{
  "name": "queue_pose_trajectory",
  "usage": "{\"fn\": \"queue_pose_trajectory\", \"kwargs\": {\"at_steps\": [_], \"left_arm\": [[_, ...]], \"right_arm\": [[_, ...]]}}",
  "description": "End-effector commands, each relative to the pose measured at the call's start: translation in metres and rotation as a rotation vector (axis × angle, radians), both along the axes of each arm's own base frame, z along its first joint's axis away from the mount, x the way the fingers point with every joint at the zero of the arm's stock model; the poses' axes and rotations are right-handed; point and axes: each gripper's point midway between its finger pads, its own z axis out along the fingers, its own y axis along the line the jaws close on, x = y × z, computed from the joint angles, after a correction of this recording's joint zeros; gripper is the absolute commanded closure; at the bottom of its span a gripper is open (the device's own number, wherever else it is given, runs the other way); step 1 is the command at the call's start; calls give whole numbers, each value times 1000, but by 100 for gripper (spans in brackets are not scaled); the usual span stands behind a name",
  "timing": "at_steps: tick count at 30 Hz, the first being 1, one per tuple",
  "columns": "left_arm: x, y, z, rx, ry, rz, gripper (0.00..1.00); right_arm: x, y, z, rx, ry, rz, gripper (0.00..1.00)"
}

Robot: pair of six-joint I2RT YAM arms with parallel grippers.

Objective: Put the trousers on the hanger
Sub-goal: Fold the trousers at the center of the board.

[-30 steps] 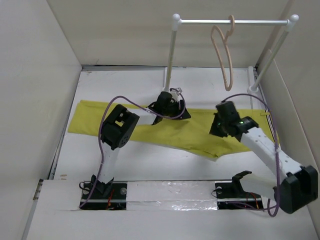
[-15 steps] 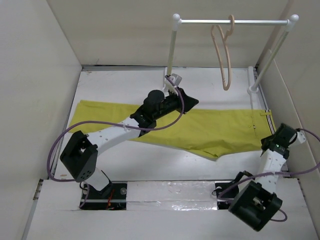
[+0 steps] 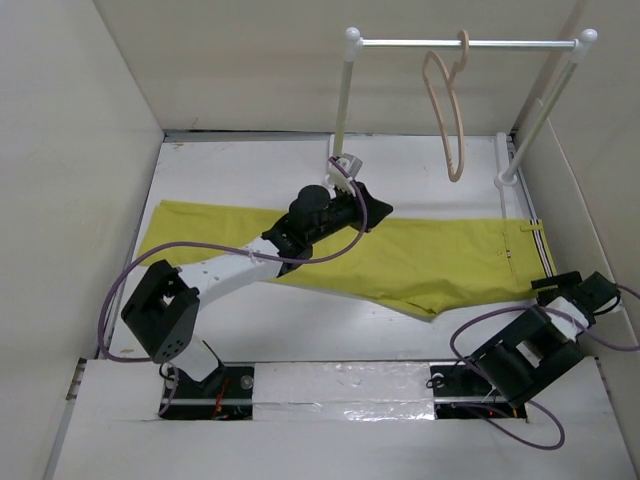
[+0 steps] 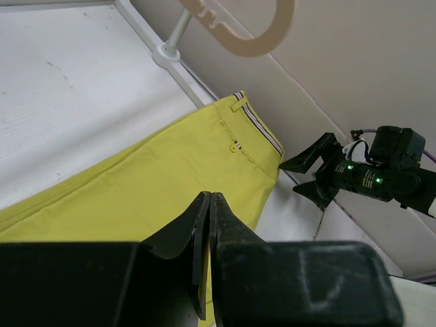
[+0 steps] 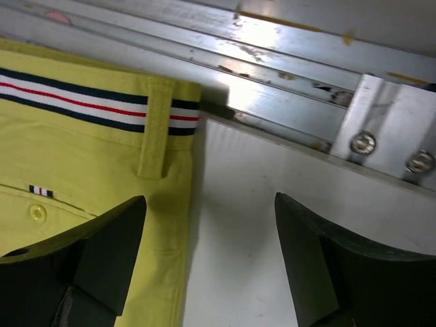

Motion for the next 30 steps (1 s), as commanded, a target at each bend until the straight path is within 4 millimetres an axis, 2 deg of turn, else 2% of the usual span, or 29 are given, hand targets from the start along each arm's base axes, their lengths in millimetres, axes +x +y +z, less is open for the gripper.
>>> {"fn": "queue_pose_trajectory", "kwargs": {"at_steps": [1, 2, 6, 9, 10, 12, 13, 14, 15, 16, 18, 20, 21, 23, 24, 25, 26, 27, 28, 29, 30], "left_arm": [[3, -5, 9, -28, -33, -1, 100], [4, -6, 7, -24, -29, 1, 100], [7, -10, -5, -9, -8, -4, 100], [8, -13, -13, 1, 6, -4, 100], [10, -13, -15, 6, 8, -2, 100], [11, -13, -18, 14, 15, 7, 100], [12, -13, -20, 21, 18, 11, 100], [14, -11, -22, 26, 21, 23, 100], [16, -9, -24, 35, 25, 42, 100], [16, -9, -24, 35, 25, 42, 100], [19, -3, -27, 48, 33, 80, 100], [23, 5, -34, 53, 50, 129, 100], [25, 8, -36, 56, 54, 147, 100], [28, 17, -52, 80, 79, 198, 100], [27, 21, -57, 89, 94, 212, 100], [30, 27, -61, 96, 98, 251, 100], [30, 38, -77, 128, 120, 291, 100], [30, 43, -82, 137, 132, 312, 100], [29, 50, -87, 144, 143, 333, 100], [26, 62, -98, 166, 156, 370, 100], [24, 69, -102, 174, 164, 390, 100]], "right_arm": [[30, -5, 14, -25, -149, 87, 20], [37, -8, 18, -44, -191, 96, 20], [50, 1, 3, 4, -239, 72, 27], [58, -1, 1, 21, -282, 48, 35], [61, 2, -3, 36, -283, 50, 42], [65, -3, -2, 31, -310, 31, 45], [66, -5, -2, 28, -317, 27, 60], [70, -9, -3, 18, -332, 30, 70], [76, -5, -2, 16, -342, 72, 91], [80, -5, 2, 12, -362, 93, 100], [93, 2, 16, -40, -376, 187, 100], [93, 6, 27, -90, -339, 209, 100], [100, 14, 55, -180, -364, 243, 100], [100, 30, 78, -258, -358, 284, 100], [107, 49, 112, -354, -416, 338, 100], [109, 62, 126, -389, -439, 376, 100], [107, 76, 129, -407, -422, 425, 100], [106, 84, 144, -450, -429, 437, 100], [109, 113, 160, -474, -479, 520, 100], [107, 126, 157, -479, -459, 577, 100], [106, 137, 164, -487, -462, 613, 100]]}}
